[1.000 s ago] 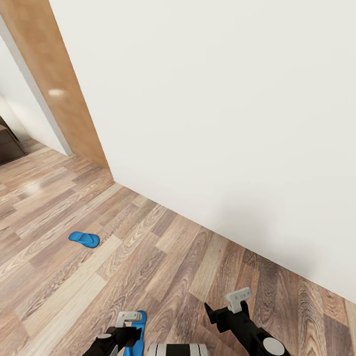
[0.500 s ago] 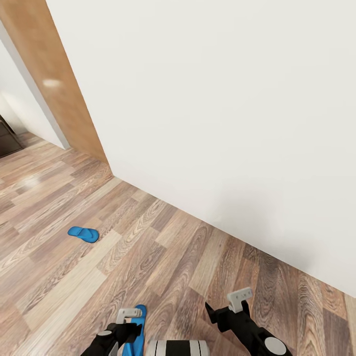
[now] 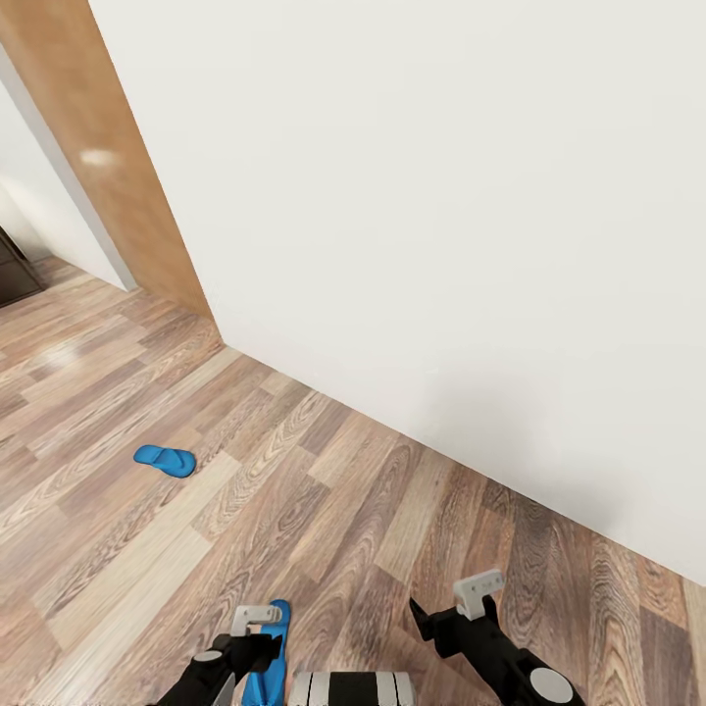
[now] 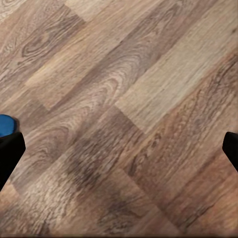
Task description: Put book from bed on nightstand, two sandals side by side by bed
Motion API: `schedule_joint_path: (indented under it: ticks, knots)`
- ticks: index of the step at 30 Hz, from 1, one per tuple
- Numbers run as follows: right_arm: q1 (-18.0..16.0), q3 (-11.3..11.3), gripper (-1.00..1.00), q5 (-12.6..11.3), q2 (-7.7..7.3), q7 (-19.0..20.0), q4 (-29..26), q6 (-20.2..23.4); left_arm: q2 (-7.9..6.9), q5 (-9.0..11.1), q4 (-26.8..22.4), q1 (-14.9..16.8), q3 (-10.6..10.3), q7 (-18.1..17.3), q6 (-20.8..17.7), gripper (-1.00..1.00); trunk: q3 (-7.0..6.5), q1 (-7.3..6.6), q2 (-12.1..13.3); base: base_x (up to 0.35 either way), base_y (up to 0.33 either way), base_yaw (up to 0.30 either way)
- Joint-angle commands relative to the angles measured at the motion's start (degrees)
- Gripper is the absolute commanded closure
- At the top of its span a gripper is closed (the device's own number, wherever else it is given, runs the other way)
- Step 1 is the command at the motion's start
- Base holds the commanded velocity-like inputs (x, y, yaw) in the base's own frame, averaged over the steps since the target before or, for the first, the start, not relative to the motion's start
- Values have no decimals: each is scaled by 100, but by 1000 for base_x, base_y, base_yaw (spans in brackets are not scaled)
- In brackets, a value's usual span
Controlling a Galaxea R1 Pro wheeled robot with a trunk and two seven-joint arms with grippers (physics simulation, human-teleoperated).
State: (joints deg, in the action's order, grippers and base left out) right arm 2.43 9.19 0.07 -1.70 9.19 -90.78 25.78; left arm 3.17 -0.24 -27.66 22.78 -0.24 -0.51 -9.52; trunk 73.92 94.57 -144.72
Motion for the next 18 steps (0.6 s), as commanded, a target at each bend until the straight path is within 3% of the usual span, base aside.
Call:
schedule_joint_path:
  ticks: [1, 13, 18]
  knots:
    - [1, -2, -100, 1, -3, 14, -9, 27, -2, -3, -14, 13, -2, -5, -29, -100, 26, 2, -3, 0, 0, 0]
    - [3, -12, -100, 2, -5, 20, -9, 24, -8, -3, -12, 157, -3, -3, -17, -100, 71, 7, -6, 0, 0, 0]
    - [3, -13, -100, 2, -5, 21, -9, 24, -8, -3, -12, 178, -2, -2, -16, -100, 181, 20, -12, 0, 0, 0]
